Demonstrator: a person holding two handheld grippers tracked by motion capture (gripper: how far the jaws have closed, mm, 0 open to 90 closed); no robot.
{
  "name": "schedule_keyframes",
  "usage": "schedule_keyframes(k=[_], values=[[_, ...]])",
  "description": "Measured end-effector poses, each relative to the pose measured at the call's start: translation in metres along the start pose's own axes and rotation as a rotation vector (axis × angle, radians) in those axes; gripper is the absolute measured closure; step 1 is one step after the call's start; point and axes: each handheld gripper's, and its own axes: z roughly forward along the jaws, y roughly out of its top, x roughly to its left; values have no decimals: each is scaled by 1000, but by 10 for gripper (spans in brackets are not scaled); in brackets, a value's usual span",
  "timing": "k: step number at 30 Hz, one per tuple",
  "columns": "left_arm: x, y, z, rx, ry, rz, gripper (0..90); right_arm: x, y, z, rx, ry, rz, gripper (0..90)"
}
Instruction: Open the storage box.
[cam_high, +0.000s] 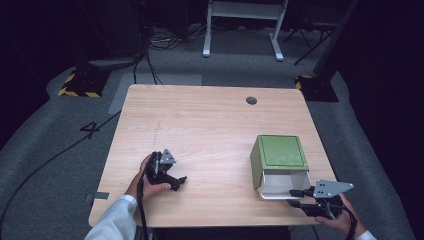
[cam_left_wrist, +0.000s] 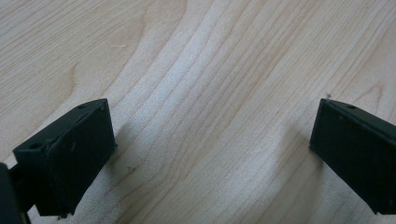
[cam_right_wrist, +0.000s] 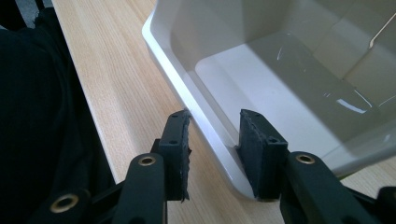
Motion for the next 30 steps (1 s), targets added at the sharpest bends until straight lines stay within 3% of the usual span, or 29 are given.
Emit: schedule_keyframes(k=[30], values=[[0,0,0,0,4,1,2,13,-11,-10,2,32,-17,658]])
